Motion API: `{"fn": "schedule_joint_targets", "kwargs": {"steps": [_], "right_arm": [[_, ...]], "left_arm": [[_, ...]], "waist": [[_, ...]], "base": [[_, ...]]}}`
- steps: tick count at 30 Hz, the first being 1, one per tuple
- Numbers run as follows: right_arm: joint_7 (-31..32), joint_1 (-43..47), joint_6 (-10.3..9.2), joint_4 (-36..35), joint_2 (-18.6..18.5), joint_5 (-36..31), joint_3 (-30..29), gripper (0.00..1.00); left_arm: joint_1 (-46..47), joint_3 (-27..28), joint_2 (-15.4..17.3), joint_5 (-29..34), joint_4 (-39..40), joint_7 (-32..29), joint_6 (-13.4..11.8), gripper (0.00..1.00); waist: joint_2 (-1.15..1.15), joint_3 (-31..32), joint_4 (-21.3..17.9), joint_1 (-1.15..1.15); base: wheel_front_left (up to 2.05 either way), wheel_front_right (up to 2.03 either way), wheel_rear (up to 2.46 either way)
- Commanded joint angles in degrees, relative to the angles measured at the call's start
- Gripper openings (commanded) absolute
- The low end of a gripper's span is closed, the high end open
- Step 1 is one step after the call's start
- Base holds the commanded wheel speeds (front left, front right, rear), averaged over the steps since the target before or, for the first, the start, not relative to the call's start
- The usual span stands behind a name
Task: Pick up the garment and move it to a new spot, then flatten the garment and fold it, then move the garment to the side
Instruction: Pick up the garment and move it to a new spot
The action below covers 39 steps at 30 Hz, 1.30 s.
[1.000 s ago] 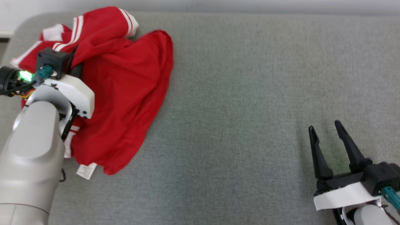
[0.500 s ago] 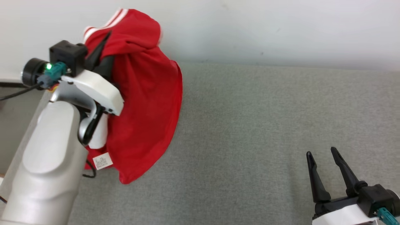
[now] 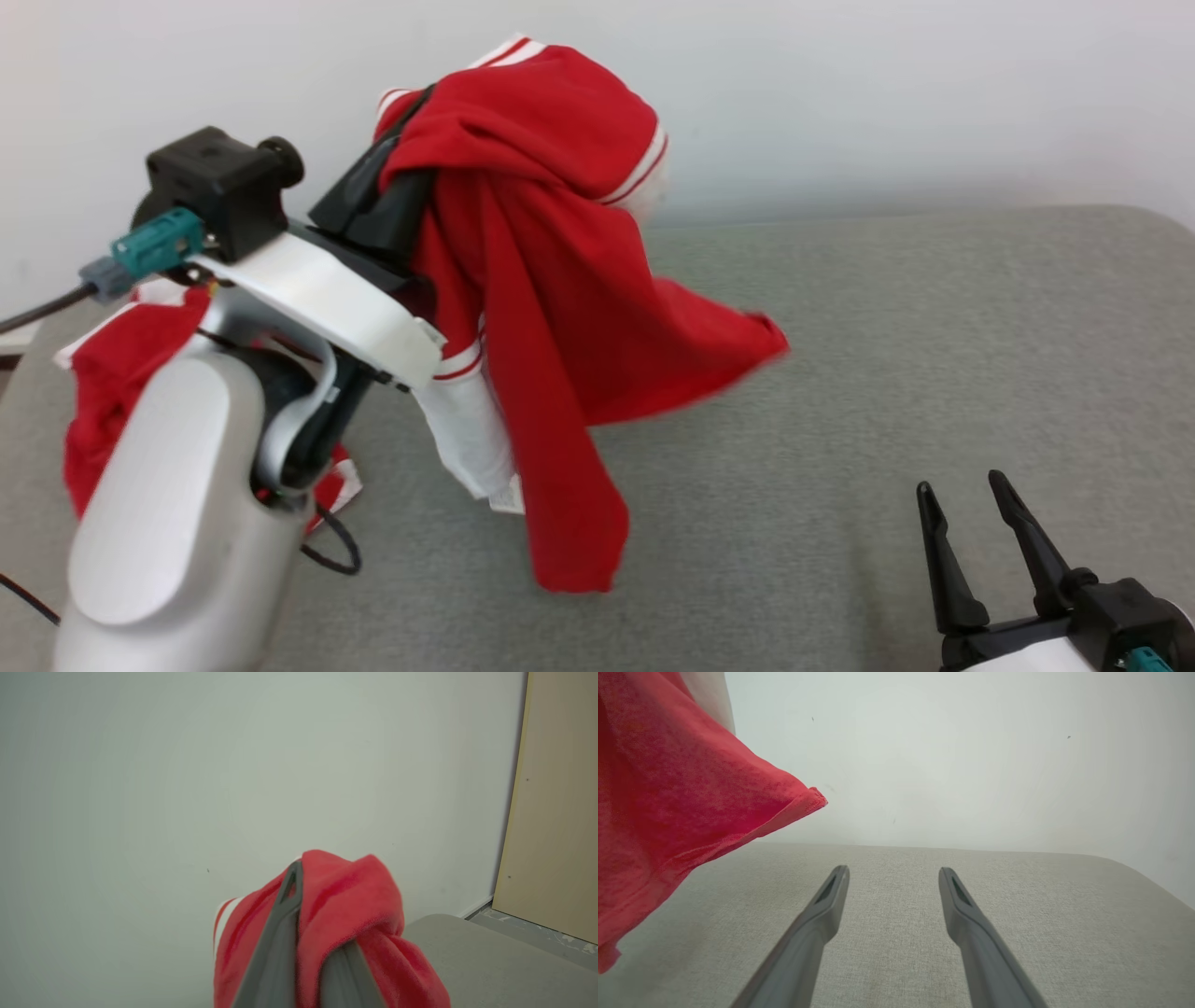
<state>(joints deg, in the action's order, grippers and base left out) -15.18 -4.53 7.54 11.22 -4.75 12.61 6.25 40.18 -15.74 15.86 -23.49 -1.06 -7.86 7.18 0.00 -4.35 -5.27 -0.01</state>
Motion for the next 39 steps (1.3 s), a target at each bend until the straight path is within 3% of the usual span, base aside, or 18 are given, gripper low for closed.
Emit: {"fn": "schedule_joint_targets", "kwargs": {"steps": [1,8,13,21,28,29,30,35,39], "right_arm": [[0.04,0.79,-0.10,-0.05,0.02,0.05,-0.47,1.00],[0.04,1.34,-0.10,-0.52,0.50,0.26,-0.88,1.00],[0.03,0.22,-0.10,-0.85,0.85,0.53,-0.81,1.00],[0.04,-1.05,-0.10,-0.98,1.22,0.72,-1.16,1.00],[0.04,-0.93,-0.10,-0.24,1.38,0.23,-1.61,1.00],[0.04,-0.93,-0.10,-0.11,1.43,0.11,-1.50,1.00],[0.04,-0.96,-0.10,-0.03,1.44,0.02,-1.31,1.00],[0.04,0.00,-0.10,-0.11,1.12,-0.35,-2.04,1.00],[0.04,1.39,-0.10,-1.09,0.50,-0.75,-3.49,1.00]], "left_arm": [[-1.18,-0.29,-0.55,-1.18,1.72,-0.57,-0.19,0.00],[-4.62,-4.40,-4.91,-4.71,7.12,-3.62,-0.56,0.00],[-7.14,-8.62,-6.82,-4.55,2.74,-4.21,-0.40,0.00],[-6.69,-16.12,-10.11,-2.05,-18.00,0.67,-0.07,0.00],[-3.55,-22.78,-11.74,0.12,-37.65,10.00,0.23,0.00],[-3.35,-23.14,-12.01,-0.39,-39.49,11.91,0.25,0.22],[-3.21,-23.49,-12.19,-0.80,-41.10,13.44,0.27,1.00],[-3.74,-23.84,-12.68,-2.61,-45.47,20.04,-0.21,1.00],[-6.27,-22.54,-12.82,-4.43,-43.57,22.55,-1.74,1.00]], "waist": [[0.00,0.31,-2.27,0.01],[0.00,-0.74,-7.43,0.01],[0.00,-2.47,-11.12,0.01],[0.00,-5.33,-14.25,0.01],[0.00,-5.40,-13.60,0.01],[0.00,-5.20,-13.34,0.01],[0.00,-4.98,-13.05,0.01],[0.00,-3.02,-10.50,0.01],[0.00,-1.40,-7.59,0.01]], "base": [[0.00,0.00,0.00],[0.00,0.00,0.00],[0.00,0.00,0.00],[0.00,0.00,0.00],[0.00,0.00,0.00],[0.00,0.00,0.00],[0.00,0.00,0.00],[0.00,0.00,0.00],[0.00,0.00,0.00]]}}
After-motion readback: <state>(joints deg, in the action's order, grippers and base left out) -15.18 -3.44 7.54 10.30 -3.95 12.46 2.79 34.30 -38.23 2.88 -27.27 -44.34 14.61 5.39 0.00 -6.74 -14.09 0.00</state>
